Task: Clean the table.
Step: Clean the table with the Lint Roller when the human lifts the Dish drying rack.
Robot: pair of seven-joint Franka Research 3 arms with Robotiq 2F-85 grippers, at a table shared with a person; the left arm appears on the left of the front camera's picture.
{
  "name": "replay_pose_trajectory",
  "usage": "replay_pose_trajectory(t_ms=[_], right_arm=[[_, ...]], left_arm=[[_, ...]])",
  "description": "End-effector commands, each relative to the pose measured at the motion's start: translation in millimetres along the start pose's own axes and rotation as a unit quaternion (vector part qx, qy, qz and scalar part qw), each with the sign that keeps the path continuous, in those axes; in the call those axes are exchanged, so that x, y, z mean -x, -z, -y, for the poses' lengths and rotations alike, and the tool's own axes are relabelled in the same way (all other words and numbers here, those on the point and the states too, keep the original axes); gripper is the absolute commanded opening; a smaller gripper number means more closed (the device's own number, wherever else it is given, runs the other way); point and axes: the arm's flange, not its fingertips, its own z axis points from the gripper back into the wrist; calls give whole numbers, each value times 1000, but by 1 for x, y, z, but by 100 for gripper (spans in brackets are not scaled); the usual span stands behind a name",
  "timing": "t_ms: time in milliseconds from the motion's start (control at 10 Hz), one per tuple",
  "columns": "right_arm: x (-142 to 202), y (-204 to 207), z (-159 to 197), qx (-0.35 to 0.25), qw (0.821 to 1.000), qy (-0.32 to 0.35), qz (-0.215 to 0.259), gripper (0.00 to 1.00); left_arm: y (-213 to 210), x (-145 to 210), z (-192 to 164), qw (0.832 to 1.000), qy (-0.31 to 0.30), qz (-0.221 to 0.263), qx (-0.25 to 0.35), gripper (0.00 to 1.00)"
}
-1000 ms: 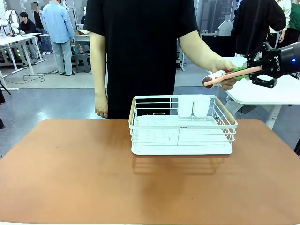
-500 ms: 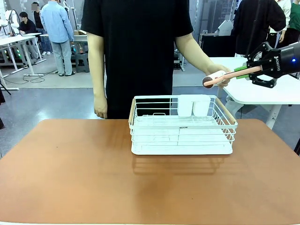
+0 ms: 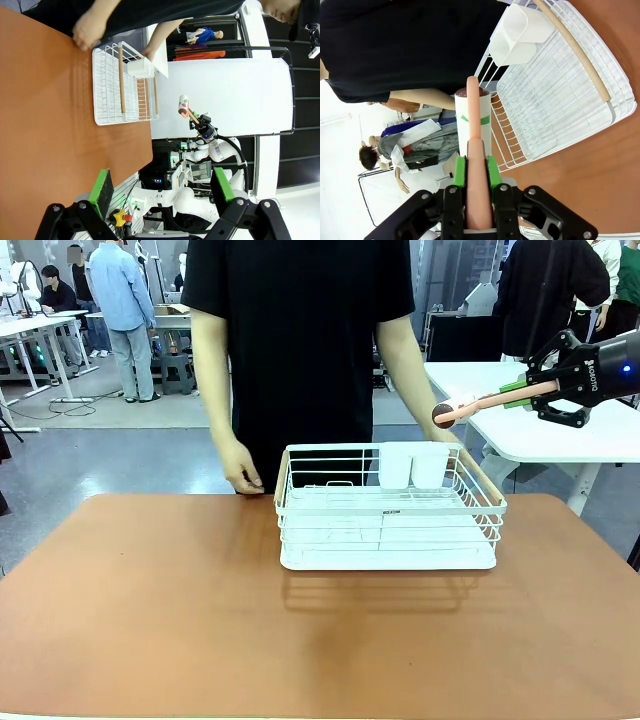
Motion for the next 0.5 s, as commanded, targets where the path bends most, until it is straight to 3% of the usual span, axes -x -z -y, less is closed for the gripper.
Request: replay_pose_trajectory(t_ms=[0, 400], right_arm=[[2, 1, -2, 0, 1000, -3, -1, 0], [2, 1, -2, 0, 1000, -3, -1, 0]], left_arm=[[-2, 2, 0, 1000, 3, 0, 8, 100], [-2, 2, 0, 1000, 3, 0, 8, 100]])
